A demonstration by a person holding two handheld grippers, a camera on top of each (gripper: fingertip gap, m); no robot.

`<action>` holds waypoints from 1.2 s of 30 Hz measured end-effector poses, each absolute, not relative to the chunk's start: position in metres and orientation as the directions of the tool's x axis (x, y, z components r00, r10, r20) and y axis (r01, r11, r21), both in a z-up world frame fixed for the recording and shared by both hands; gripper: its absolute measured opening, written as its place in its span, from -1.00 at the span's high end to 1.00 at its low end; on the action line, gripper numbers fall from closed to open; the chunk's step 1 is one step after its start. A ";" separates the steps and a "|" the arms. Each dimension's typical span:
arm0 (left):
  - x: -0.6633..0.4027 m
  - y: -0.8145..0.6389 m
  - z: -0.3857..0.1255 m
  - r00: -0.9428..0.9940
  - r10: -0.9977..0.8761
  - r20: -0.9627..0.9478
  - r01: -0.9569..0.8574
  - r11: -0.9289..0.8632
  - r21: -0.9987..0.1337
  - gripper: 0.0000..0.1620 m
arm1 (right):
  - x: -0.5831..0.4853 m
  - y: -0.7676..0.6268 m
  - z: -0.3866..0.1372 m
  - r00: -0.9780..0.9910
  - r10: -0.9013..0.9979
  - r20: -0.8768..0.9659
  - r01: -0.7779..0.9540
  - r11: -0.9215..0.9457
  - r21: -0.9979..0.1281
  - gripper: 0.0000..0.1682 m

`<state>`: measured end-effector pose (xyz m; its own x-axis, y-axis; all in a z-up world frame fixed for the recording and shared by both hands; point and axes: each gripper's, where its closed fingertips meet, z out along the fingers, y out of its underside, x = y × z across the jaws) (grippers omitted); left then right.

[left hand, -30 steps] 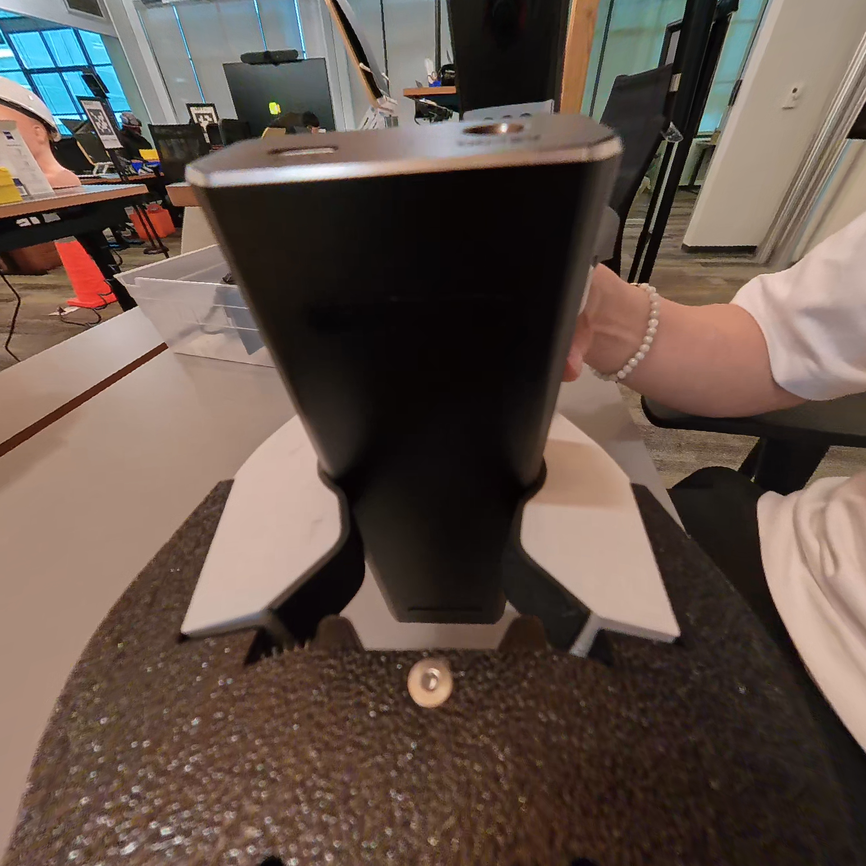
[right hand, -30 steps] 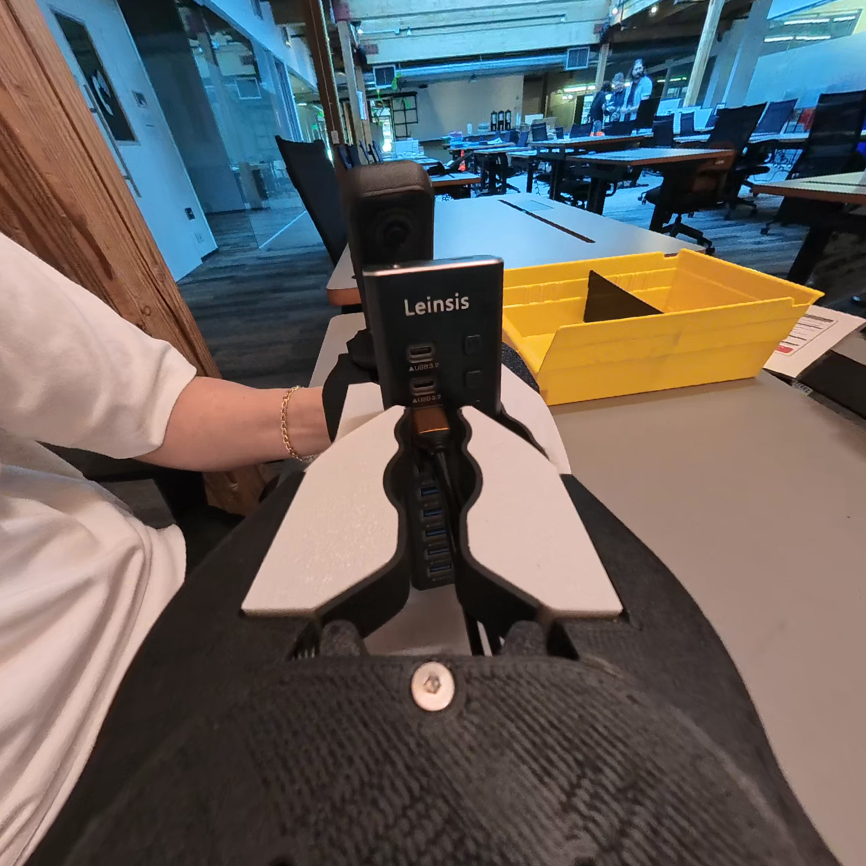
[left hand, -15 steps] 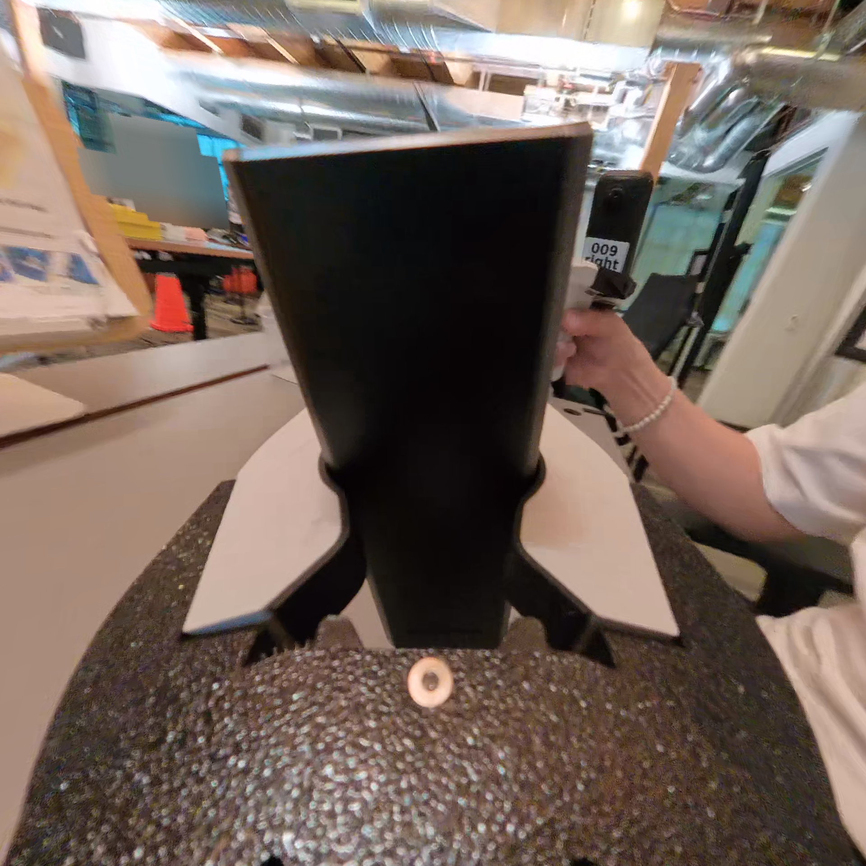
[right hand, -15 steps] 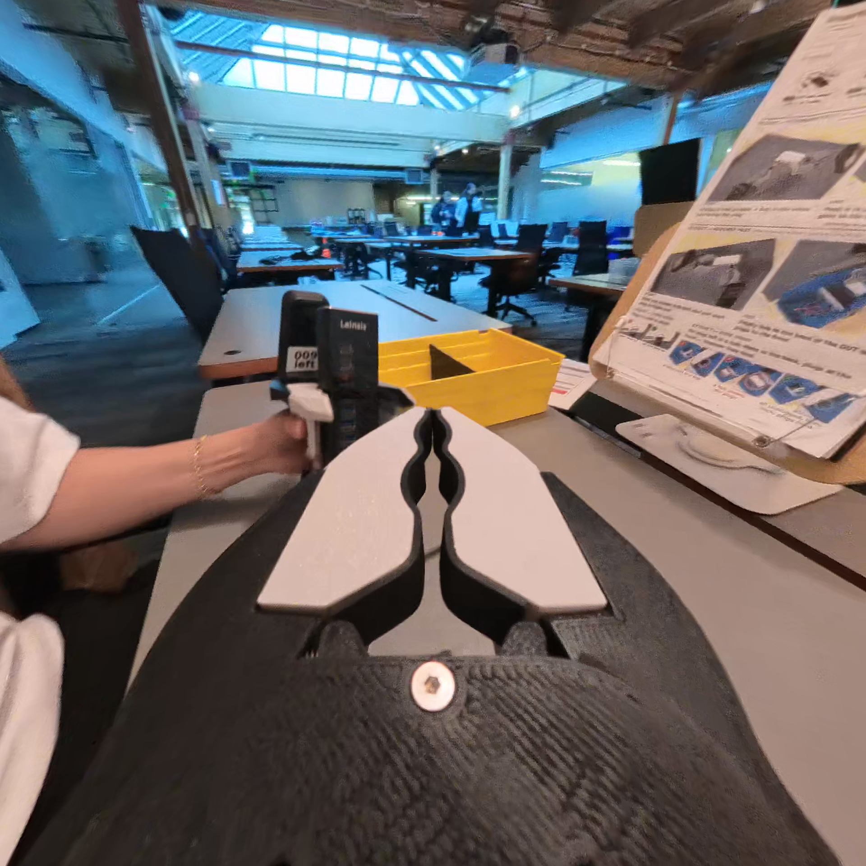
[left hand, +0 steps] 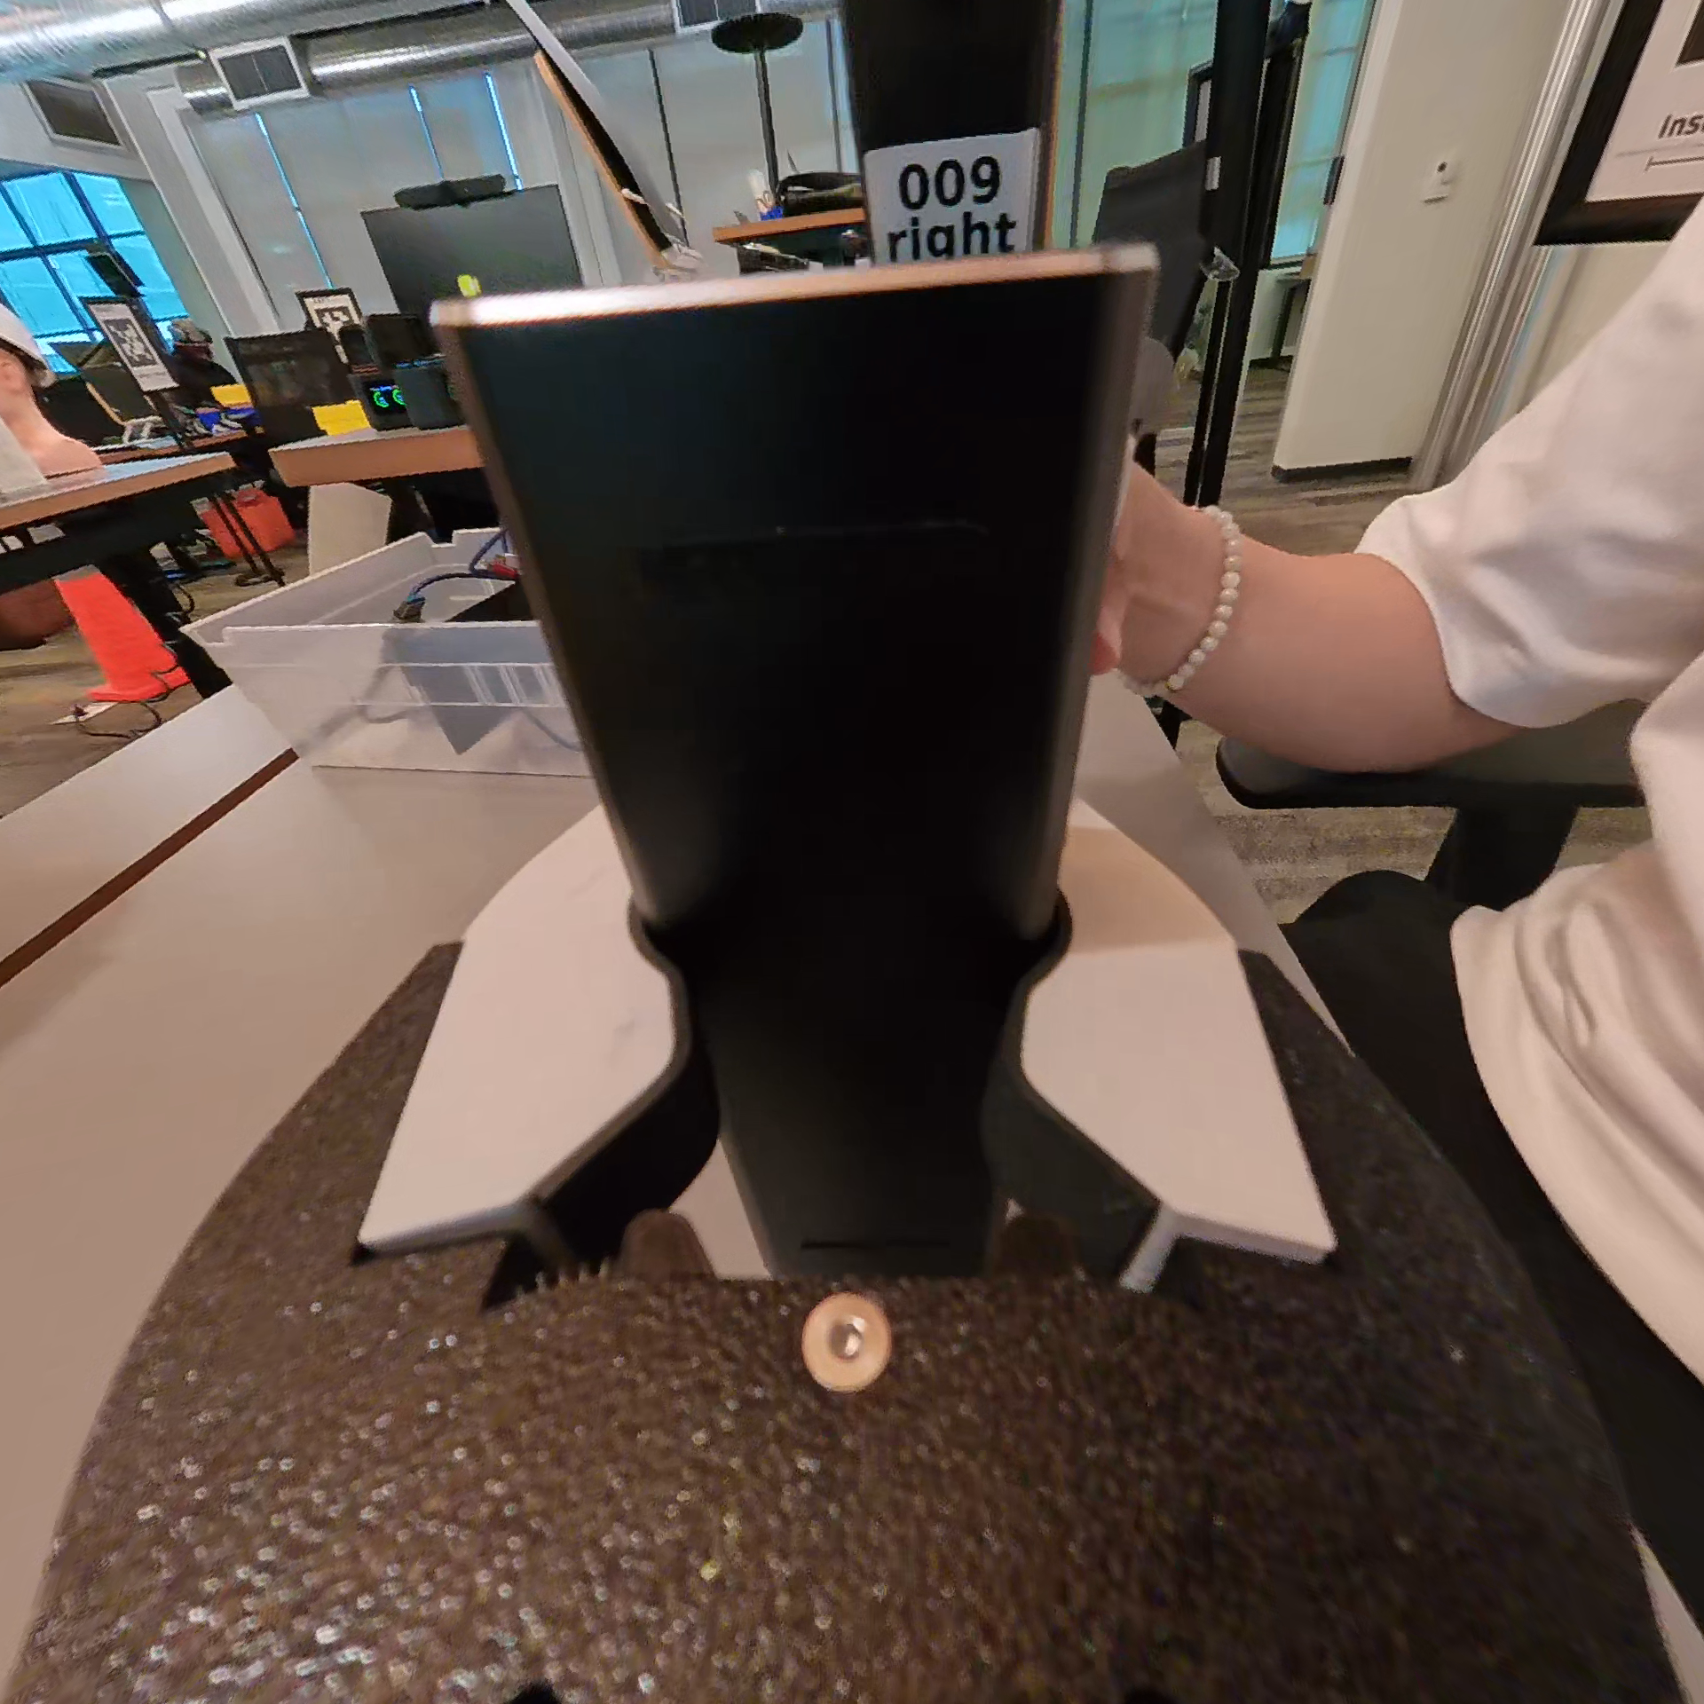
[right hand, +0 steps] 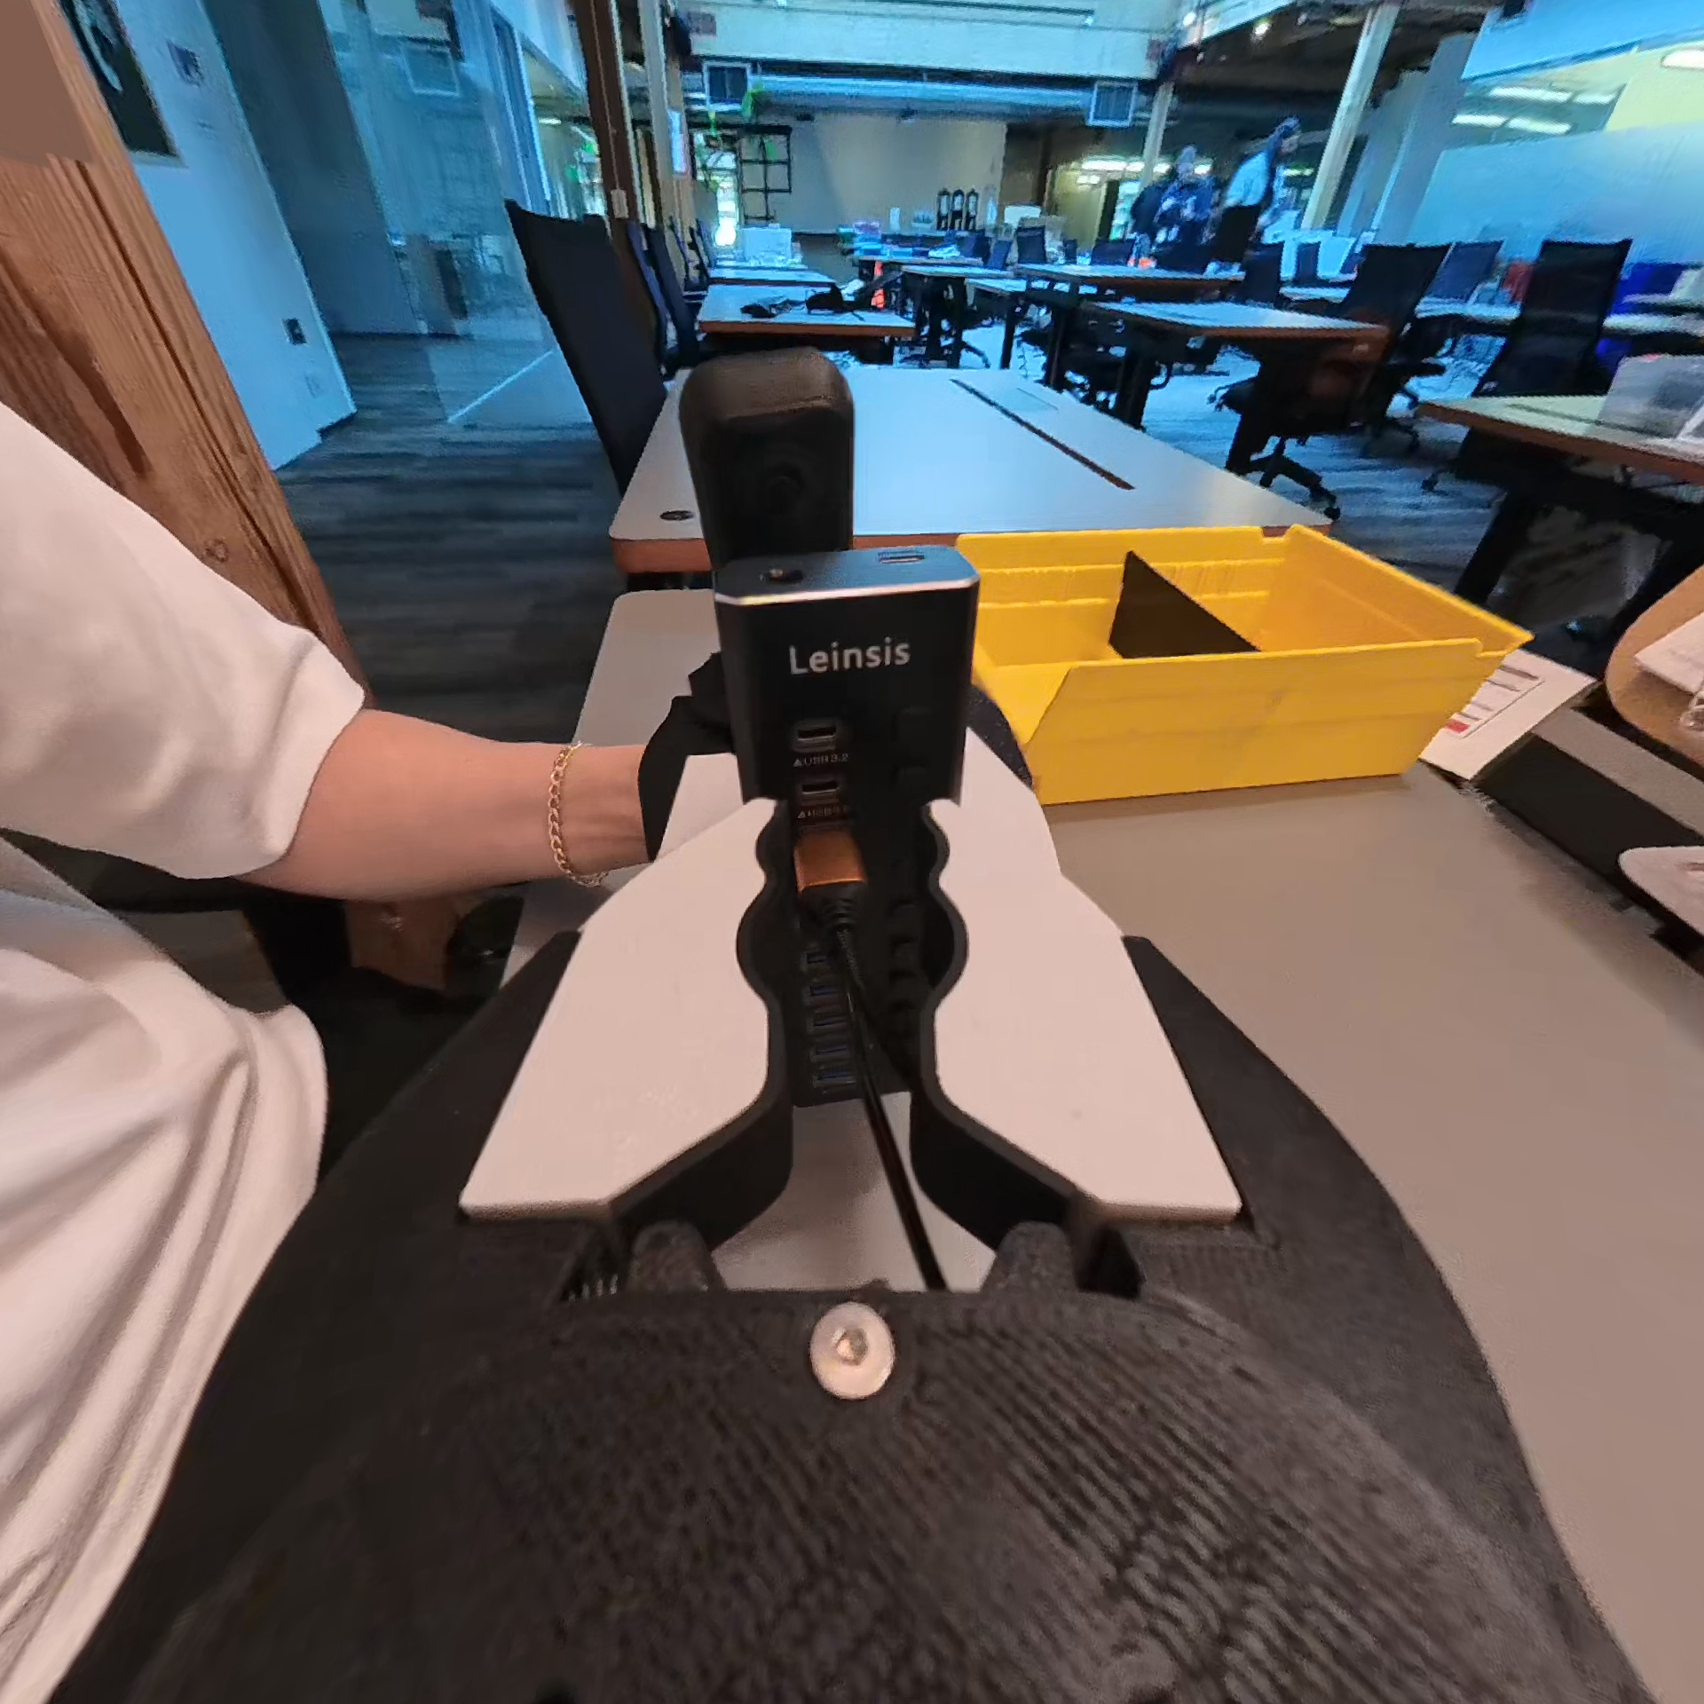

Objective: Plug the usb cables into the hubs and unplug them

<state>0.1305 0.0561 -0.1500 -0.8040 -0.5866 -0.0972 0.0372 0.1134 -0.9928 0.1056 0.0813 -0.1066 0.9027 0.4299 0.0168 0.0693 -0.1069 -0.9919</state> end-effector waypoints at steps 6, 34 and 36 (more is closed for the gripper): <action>0.131 0.052 -0.149 -0.802 -0.589 -0.099 0.044 0.108 -0.993 0.12 | 0.100 0.085 -0.121 0.890 0.456 0.015 0.100 -0.162 -0.982 0.69; 0.131 0.059 -0.146 -0.809 -0.585 -0.062 0.057 0.027 -0.998 0.11 | 0.100 0.088 -0.125 0.896 0.442 0.036 0.144 -0.213 -0.966 0.79; 0.135 0.063 -0.150 -0.792 -0.607 -0.070 0.039 0.064 -0.997 0.11 | 0.104 0.089 -0.129 0.896 0.444 0.004 0.114 -0.222 -0.968 0.80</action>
